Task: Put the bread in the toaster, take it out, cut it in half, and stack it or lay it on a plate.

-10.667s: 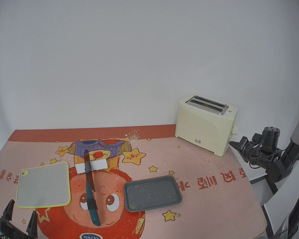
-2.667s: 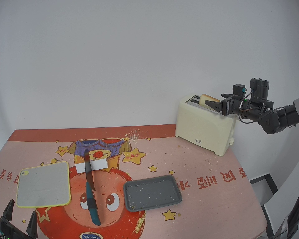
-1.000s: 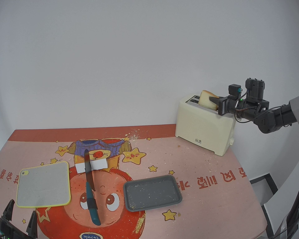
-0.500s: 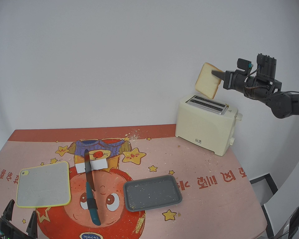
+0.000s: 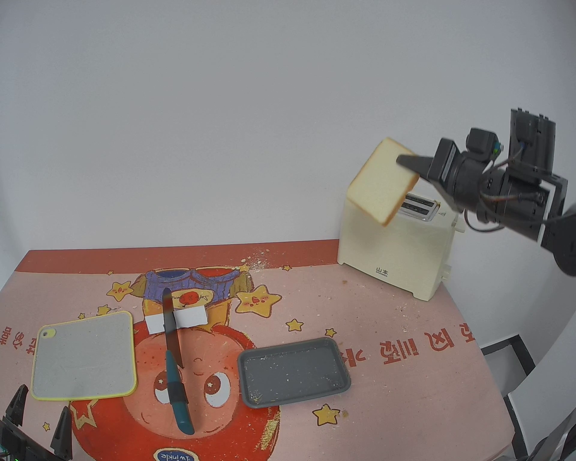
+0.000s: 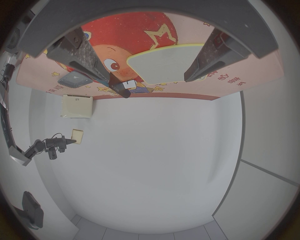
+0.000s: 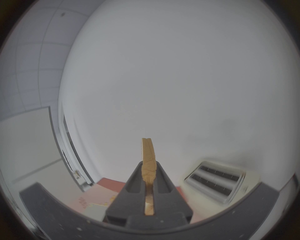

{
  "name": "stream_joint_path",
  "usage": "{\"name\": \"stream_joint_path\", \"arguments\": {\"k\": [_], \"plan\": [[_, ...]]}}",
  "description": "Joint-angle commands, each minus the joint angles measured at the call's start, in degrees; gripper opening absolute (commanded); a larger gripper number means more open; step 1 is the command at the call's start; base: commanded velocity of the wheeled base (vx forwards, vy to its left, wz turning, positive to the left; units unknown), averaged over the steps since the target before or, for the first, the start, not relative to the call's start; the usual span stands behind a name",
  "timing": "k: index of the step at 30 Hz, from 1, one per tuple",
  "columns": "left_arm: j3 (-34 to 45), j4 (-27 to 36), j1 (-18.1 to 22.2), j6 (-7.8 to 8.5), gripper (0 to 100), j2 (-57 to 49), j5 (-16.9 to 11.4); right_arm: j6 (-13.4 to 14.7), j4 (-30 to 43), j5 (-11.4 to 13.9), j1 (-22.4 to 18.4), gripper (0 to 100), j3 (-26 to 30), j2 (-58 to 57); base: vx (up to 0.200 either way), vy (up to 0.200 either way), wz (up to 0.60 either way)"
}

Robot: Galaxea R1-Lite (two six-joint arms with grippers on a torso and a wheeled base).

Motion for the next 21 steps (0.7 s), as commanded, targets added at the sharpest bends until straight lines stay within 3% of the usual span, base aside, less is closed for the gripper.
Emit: {"name": "stream_joint_path", "arguments": {"k": [1, 3, 6, 9, 21], "plan": [[1.0, 0.0, 0.0, -0.01, 100, -0.6, 0.0, 3.7, -3.8, -2.7, 4.8, 0, 10.9, -2.8, 0.0, 0.0, 0.0], [1.0, 0.0, 0.0, -0.01, 100, -0.6, 0.0, 5.3, -7.4, -3.5, 6.3, 0, 14.1, -3.0, 0.0, 0.0, 0.0], [1.0, -0.1, 0.0, -0.01, 100, -0.6, 0.0, 10.2, -16.2, -3.7, 8.1, 0, 19.3, -3.6, 0.0, 0.0, 0.0], [1.0, -0.1, 0.0, -0.01, 100, -0.7, 0.1, 13.5, -23.8, -2.8, 8.1, 0, 23.5, -4.7, 0.0, 0.0, 0.0], [1.0, -0.1, 0.0, -0.01, 100, -0.7, 0.0, 14.4, -25.9, -2.1, 7.7, 0, 23.4, 0.2, 0.0, 0.0, 0.0]]}}
